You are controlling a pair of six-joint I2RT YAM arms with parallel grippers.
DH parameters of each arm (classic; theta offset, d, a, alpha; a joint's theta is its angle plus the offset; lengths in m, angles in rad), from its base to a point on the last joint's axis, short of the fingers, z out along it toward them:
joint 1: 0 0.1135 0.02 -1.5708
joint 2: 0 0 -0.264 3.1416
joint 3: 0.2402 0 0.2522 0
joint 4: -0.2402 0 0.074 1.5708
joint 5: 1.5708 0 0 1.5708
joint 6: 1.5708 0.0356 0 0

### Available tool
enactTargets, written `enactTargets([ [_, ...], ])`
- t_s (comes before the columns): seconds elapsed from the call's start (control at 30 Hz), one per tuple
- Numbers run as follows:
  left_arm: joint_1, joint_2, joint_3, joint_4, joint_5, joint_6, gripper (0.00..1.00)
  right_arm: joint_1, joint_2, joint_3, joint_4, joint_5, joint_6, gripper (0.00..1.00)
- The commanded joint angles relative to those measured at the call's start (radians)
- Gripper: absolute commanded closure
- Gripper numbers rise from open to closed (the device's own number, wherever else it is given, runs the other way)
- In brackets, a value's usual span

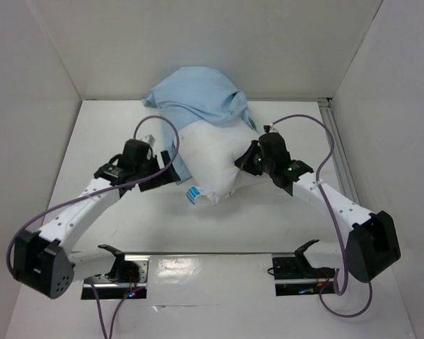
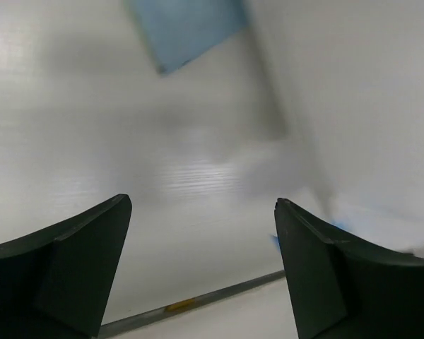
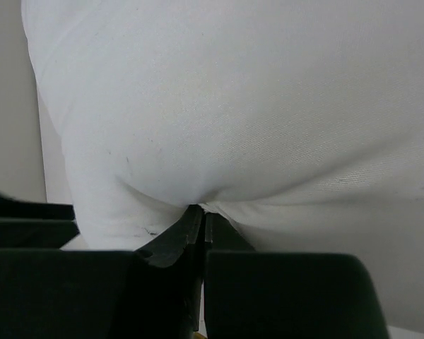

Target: Put the pillow into the pillowcase

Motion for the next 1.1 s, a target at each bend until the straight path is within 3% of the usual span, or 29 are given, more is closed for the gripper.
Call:
enactTargets([
  [0.0,0.041,0.023,-0.122,0.225,0.054,-0.083,0.03,-0.052,-0.03,0.062,0.045,0.003,-0.047,1.0],
  [0.17,0.083,0.17,-0.115,0.36,-0.029,-0.038,0.06,-0.112,-0.03,0.093,0.025,-0.072,-0.058,1.0],
  [0.33,0.109,0.449,-0.03,0.48,0.032,-0.074,0.06,-0.133,-0.008,0.119,0.016,-0.086,-0.067,1.0],
  [0.6,0.129,0.627,0.073,0.572,0.05,-0.085,0.16,-0.162,-0.008,0.179,-0.035,-0.095,-0.087,1.0],
  [0.7,0.129,0.65,0.094,0.633,0.104,-0.074,0.26,-0.172,-0.008,0.179,-0.035,-0.095,-0.087,1.0],
  [0.8,0.119,0.66,0.105,0.673,0.164,-0.074,0.52,-0.172,-0.008,0.179,-0.035,-0.104,-0.087,1.0],
  [0.83,0.119,0.66,0.105,0.673,0.164,-0.074,0.67,-0.172,-0.008,0.179,-0.035,-0.104,-0.087,1.0],
  [0.87,0.119,0.646,0.105,0.673,0.176,-0.065,1.0,-0.172,-0.008,0.179,-0.035,-0.104,-0.087,1.0],
  [1.07,0.119,0.465,0.034,0.671,0.249,-0.083,1.0,-0.172,0.019,0.203,0.028,-0.127,-0.067,1.0],
])
